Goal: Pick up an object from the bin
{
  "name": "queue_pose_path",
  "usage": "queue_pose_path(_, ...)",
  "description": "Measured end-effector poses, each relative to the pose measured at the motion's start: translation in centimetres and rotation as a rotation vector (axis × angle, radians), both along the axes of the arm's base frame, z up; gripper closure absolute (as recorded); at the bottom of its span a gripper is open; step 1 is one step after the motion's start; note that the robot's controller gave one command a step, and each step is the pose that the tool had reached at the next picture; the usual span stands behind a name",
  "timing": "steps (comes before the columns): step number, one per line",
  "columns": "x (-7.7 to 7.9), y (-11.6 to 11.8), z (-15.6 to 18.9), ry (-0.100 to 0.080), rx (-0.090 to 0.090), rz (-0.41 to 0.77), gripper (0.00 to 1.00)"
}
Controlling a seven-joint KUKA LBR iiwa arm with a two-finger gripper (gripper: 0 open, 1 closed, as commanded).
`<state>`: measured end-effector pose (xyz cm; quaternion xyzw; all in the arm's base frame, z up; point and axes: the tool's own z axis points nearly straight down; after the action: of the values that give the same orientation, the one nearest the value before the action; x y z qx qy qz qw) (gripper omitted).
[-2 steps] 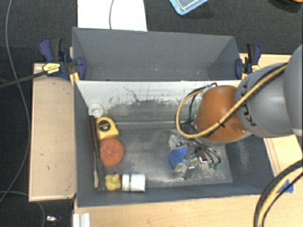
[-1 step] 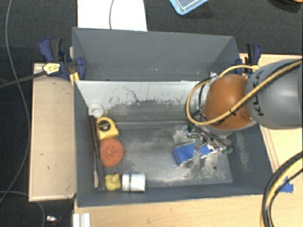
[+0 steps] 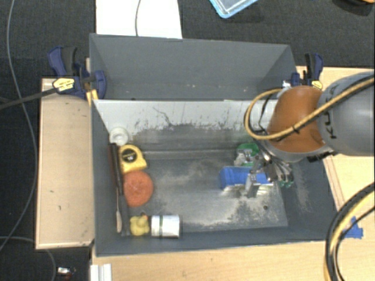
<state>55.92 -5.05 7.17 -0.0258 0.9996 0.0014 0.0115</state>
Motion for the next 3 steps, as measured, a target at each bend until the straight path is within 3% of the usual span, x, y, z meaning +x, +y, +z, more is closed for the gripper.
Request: queue_pose_path(3, 0.01, 0.01, 0.00, 0.000, 0.000, 0.004, 1.00)
